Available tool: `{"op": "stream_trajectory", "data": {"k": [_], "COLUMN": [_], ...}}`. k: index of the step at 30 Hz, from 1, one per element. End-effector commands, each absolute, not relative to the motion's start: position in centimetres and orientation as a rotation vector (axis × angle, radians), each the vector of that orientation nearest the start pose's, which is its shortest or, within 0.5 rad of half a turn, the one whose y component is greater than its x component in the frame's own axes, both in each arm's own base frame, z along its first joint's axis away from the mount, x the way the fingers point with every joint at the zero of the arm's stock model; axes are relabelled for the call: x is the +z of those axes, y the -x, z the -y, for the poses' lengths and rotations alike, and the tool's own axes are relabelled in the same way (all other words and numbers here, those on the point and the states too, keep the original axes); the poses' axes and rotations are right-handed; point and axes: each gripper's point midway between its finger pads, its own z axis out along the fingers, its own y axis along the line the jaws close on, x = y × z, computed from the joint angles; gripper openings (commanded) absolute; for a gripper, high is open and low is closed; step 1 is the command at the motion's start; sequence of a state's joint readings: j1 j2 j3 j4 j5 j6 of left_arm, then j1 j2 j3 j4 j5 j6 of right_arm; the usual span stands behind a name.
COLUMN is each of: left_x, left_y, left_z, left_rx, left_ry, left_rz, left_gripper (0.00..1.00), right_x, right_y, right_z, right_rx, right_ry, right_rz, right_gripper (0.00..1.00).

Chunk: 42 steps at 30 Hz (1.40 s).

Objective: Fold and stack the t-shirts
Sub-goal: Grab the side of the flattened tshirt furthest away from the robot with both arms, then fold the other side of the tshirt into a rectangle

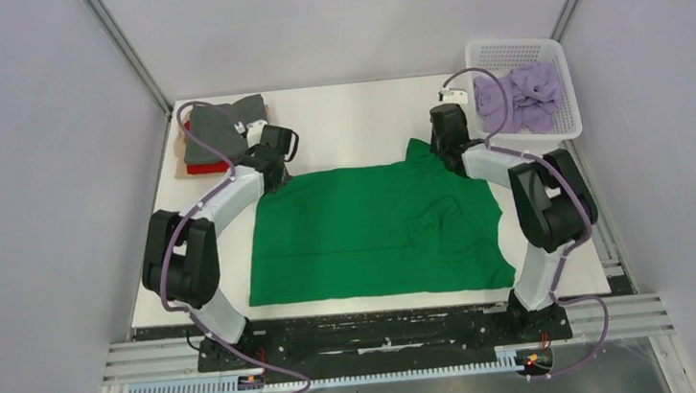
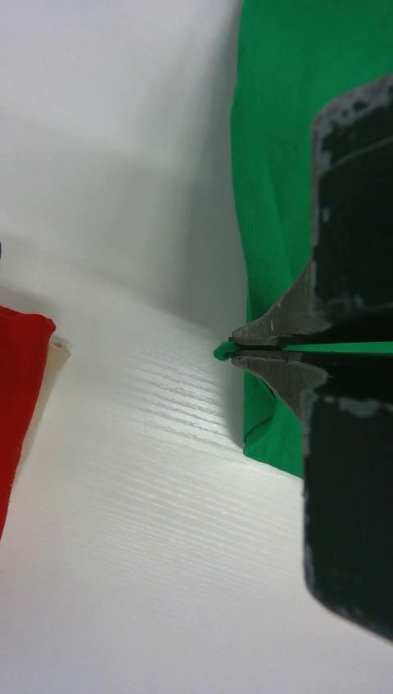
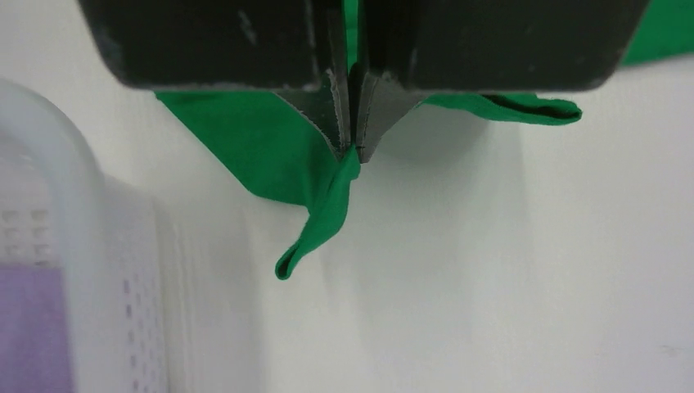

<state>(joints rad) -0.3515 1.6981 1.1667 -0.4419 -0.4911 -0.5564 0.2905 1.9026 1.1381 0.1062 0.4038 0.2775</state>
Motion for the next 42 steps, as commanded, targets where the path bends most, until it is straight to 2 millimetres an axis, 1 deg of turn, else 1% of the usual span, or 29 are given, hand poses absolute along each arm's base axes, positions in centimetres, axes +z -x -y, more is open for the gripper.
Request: {"op": "stream_trajectory", "data": {"k": [1, 2, 3, 7, 8, 9, 11, 16, 19, 22, 25, 30, 33, 42], "left_x": [10.8, 11.0, 11.1, 11.8, 11.9, 12.0, 12.2, 12.9, 12.5, 11.9, 11.9, 11.8, 11.4, 9.2], "left_y": [-39.1, -38.9, -38.6, -37.3, -36.8, -36.5, -35.5, -33.5, -32.3, -31.2, -30.3, -29.0, -28.2, -26.0], "left_z": [7.6, 7.6, 7.5, 7.0, 7.0, 6.9, 6.6, 6.1, 5.9, 5.9, 5.5, 4.9, 4.8, 4.8], "left_rx": [0.212, 0.211, 0.211, 0.194, 0.188, 0.179, 0.170, 0.131, 0.111, 0.097, 0.104, 0.101, 0.094, 0.057], "left_ry": [0.459, 0.463, 0.467, 0.492, 0.497, 0.507, 0.519, 0.540, 0.550, 0.555, 0.566, 0.581, 0.587, 0.625], "left_rz": [-2.286, -2.279, -2.276, -2.250, -2.248, -2.241, -2.230, -2.199, -2.203, -2.210, -2.209, -2.209, -2.219, -2.252], "left_gripper": [0.02, 0.02, 0.02, 0.02, 0.02, 0.02, 0.02, 0.02, 0.02, 0.02, 0.02, 0.02, 0.02, 0.02], "right_x": [10.8, 10.6, 11.1, 11.5, 11.8, 11.7, 12.1, 13.0, 12.8, 12.7, 12.8, 12.2, 11.3, 8.8], "right_y": [-46.7, -45.7, -45.0, -41.5, -40.7, -39.8, -38.3, -35.4, -33.3, -31.9, -30.5, -28.2, -26.7, -22.0], "right_z": [-8.5, -8.3, -8.2, -8.0, -8.0, -7.9, -7.7, -7.9, -7.4, -7.6, -7.9, -8.1, -8.5, -7.2], "right_rx": [-0.053, -0.054, -0.044, -0.039, -0.038, -0.041, -0.055, -0.057, -0.084, -0.058, -0.037, -0.024, 0.002, -0.030], "right_ry": [-0.193, -0.191, -0.187, -0.170, -0.167, -0.160, -0.157, -0.129, -0.126, -0.123, -0.112, -0.080, -0.062, -0.121], "right_rz": [-2.042, -2.052, -2.046, -2.056, -2.052, -2.062, -2.060, -2.053, -2.076, -2.091, -2.109, -2.171, -2.218, -2.350], "right_gripper": [0.00, 0.00, 0.00, 0.00, 0.00, 0.00, 0.00, 0.00, 0.00, 0.00, 0.00, 0.01, 0.02, 0.04]}}
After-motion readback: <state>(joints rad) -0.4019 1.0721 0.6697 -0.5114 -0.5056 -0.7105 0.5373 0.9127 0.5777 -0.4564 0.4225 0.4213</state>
